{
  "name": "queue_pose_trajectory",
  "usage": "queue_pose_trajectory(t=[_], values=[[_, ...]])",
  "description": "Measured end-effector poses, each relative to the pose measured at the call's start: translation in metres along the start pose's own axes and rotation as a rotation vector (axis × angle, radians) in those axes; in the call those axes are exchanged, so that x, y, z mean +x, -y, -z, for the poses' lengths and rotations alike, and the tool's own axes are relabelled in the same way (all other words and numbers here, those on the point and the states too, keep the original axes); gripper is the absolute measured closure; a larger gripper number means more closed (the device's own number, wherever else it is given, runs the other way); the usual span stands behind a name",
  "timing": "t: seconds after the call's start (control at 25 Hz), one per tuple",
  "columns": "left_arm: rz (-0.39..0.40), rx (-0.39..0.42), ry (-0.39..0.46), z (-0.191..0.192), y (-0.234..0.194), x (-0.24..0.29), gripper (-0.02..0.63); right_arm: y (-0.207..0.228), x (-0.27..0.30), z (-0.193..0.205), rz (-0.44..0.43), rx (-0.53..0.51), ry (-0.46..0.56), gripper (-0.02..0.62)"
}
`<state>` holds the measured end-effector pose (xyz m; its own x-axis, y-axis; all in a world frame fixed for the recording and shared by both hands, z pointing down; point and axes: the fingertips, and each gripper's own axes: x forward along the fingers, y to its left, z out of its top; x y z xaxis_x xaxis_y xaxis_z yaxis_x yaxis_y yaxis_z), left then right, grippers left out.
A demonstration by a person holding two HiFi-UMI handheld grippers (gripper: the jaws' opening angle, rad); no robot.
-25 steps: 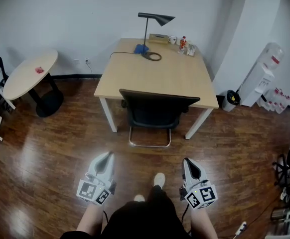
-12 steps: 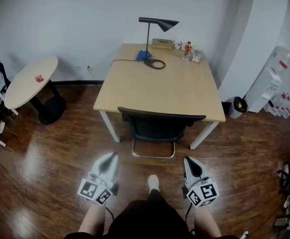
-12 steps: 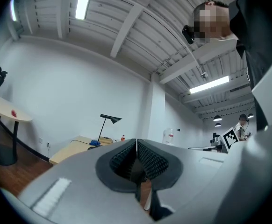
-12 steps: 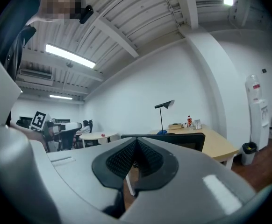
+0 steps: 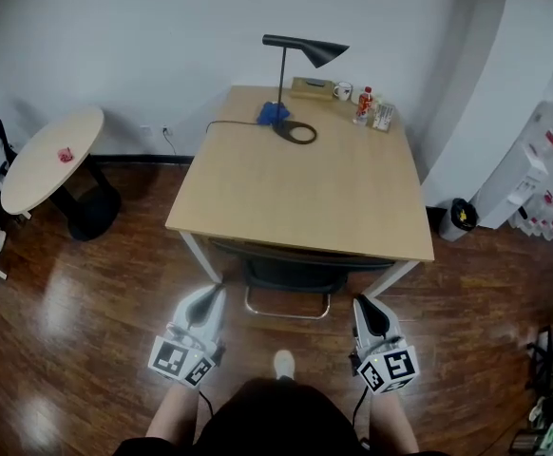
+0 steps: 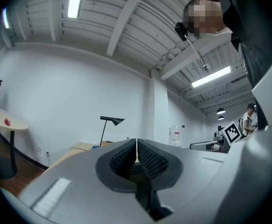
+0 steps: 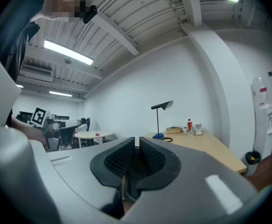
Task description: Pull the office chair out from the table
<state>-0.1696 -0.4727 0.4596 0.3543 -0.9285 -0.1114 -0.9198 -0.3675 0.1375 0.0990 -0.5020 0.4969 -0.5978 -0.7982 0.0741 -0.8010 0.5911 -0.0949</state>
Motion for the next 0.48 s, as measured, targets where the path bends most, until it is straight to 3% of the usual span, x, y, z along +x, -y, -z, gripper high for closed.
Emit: queue_pose_trajectory(t=[0.2,0.36,0.48], values=[[0.057,0.13,-0.045,0.006,-0.004,0.035,0.595,0.012,0.027,-0.006,-0.044,-0.111,-0.022,0.496],[0.172,0.218,-0.104,0.01,-0.003,0.071,0.592,0.022,0.049,-0.008,-0.113,-0.194,-0.068,0.433],[0.303,0.268,-0.177,0.017,0.009,0.096,0.537,0.025,0.07,-0.004,-0.21,-0.257,-0.128,0.37]])
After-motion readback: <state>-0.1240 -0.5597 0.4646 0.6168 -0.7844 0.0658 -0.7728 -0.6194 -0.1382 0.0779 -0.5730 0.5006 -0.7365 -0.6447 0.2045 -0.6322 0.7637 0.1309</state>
